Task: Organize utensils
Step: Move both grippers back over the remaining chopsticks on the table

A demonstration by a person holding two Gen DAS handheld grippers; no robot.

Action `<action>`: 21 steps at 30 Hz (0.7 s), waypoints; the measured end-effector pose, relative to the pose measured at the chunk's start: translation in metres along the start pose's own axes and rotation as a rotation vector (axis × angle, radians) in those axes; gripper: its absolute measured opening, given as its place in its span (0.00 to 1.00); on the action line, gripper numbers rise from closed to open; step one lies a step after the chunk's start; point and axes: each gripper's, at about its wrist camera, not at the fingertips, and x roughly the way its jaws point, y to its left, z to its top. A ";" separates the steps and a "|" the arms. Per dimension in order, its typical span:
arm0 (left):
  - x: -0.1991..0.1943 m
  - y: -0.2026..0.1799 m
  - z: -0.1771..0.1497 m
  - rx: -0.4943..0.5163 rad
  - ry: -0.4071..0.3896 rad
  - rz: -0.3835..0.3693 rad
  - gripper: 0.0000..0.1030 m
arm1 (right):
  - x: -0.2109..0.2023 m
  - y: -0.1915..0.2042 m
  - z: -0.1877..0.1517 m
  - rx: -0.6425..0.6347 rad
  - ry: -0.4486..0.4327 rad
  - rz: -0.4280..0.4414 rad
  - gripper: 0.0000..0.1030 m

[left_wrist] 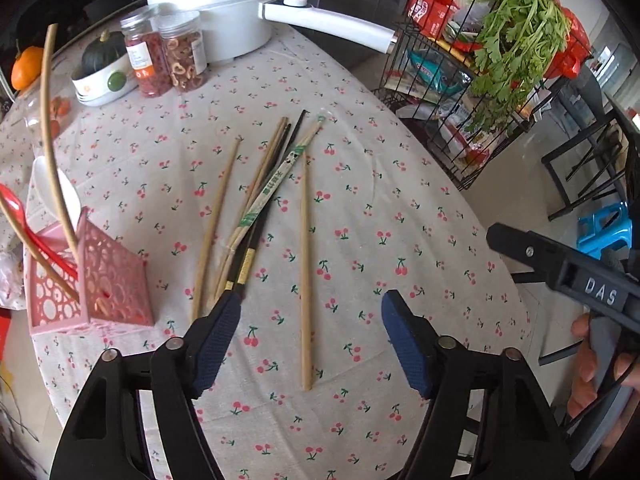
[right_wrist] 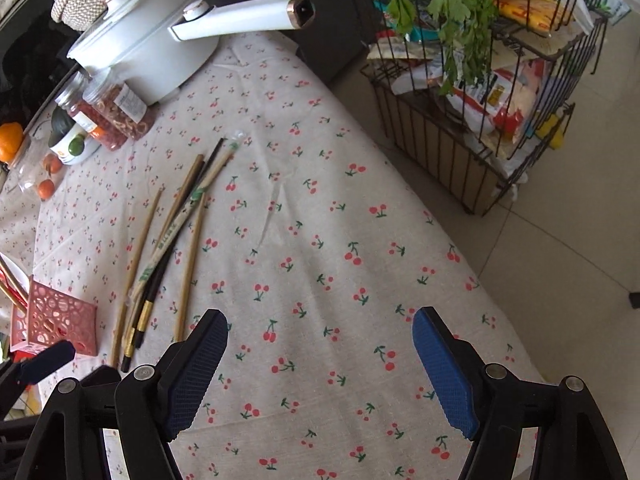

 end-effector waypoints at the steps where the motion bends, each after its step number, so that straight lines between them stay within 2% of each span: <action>1: 0.004 -0.001 0.006 -0.001 0.003 -0.005 0.62 | 0.004 0.002 0.000 -0.008 0.005 -0.004 0.79; 4: 0.017 -0.001 0.025 -0.001 0.007 -0.006 0.48 | 0.017 0.006 0.003 -0.035 0.029 -0.017 0.79; 6: 0.030 0.000 0.039 0.012 0.016 0.020 0.37 | 0.026 0.009 0.004 -0.044 0.039 -0.030 0.79; 9: 0.049 0.006 0.062 0.018 0.020 0.060 0.27 | 0.041 0.013 0.009 -0.045 0.067 -0.012 0.79; 14: 0.082 0.034 0.097 -0.063 0.049 0.143 0.21 | 0.067 0.013 0.015 -0.024 0.094 -0.001 0.79; 17: 0.099 0.046 0.107 -0.057 0.068 0.206 0.18 | 0.084 0.013 0.019 -0.030 0.107 -0.004 0.79; 21: 0.117 0.058 0.110 -0.051 0.093 0.235 0.18 | 0.098 0.014 0.026 -0.034 0.105 -0.028 0.79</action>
